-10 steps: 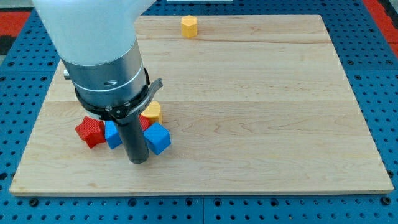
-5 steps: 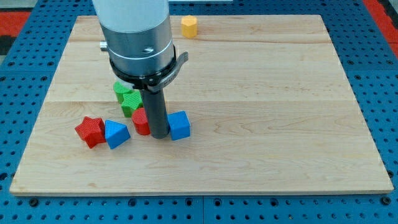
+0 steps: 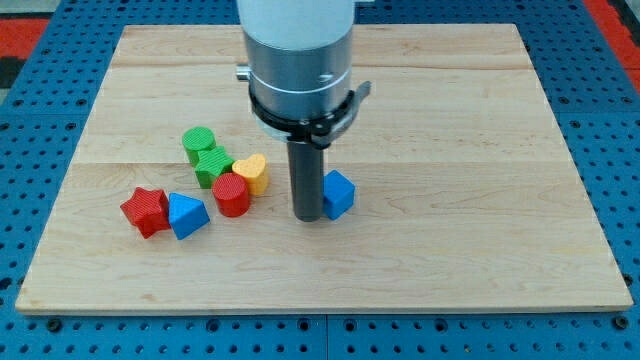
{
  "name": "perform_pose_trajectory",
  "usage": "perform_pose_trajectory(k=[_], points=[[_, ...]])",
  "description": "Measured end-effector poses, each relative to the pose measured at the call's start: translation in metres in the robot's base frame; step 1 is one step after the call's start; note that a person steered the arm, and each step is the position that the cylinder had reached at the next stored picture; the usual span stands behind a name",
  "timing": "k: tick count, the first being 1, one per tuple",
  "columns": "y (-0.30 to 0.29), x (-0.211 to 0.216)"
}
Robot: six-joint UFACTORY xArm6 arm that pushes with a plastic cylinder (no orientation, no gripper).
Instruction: Slide the blue cube closer to the yellow heart
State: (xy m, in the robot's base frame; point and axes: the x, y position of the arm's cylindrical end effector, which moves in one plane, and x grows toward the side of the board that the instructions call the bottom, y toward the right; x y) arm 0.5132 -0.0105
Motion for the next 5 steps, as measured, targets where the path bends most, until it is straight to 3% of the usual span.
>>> perform_pose_trajectory(k=[3,5], points=[[0.083,-0.001],[0.096,-0.045]])
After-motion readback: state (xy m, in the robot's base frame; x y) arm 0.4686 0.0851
